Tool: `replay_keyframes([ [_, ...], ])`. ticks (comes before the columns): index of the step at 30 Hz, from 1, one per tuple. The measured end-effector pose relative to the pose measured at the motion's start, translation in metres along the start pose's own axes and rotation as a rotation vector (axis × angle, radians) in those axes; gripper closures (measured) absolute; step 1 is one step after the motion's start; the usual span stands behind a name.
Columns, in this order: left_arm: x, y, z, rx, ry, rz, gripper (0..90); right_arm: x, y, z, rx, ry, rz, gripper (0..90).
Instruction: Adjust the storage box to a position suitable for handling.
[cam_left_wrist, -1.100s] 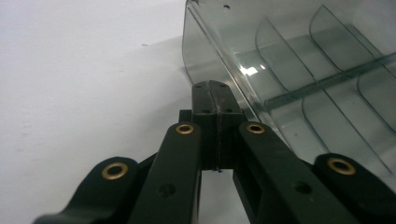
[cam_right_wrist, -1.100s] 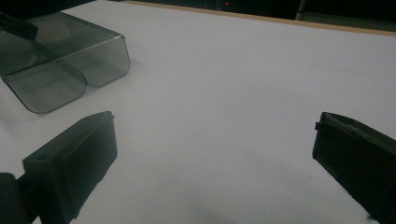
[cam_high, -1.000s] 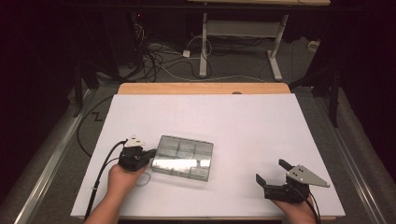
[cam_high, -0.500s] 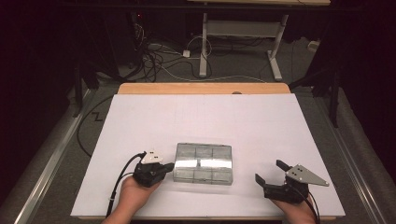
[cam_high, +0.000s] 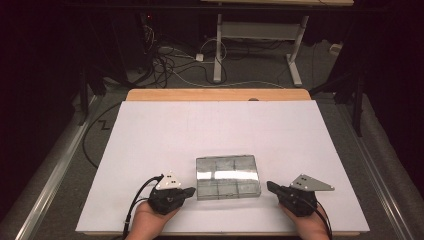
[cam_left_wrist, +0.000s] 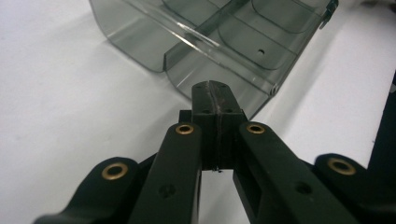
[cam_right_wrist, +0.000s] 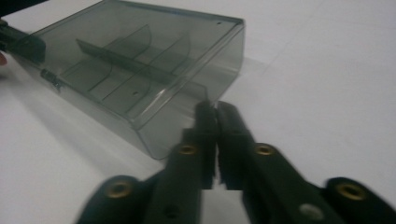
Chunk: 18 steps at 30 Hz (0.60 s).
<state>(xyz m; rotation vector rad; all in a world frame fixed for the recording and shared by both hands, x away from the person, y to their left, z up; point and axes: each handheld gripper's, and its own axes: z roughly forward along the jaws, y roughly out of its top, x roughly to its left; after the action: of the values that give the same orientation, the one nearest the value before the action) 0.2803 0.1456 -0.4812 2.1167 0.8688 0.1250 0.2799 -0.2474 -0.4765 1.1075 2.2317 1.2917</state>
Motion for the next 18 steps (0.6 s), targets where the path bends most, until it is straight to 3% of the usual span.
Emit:
replay_keyframes([
  [3, 0.000, -0.006, -0.009, -0.010, 0.028, -0.001, 87.7, 0.003, 0.001, 0.006, 0.010, 0.007, -0.002, 90.0],
  [8, 0.007, -0.019, -0.022, -0.062, 0.068, -0.046, 87.7, 0.011, 0.003, 0.014, 0.031, 0.005, -0.022, 90.0],
  [12, 0.014, -0.028, -0.026, -0.087, 0.064, -0.089, 87.7, 0.013, 0.005, 0.016, 0.027, 0.002, -0.023, 90.0],
  [18, 0.019, -0.028, -0.026, -0.101, 0.076, -0.109, 87.7, 0.017, 0.010, 0.021, 0.013, 0.002, -0.029, 90.0],
])
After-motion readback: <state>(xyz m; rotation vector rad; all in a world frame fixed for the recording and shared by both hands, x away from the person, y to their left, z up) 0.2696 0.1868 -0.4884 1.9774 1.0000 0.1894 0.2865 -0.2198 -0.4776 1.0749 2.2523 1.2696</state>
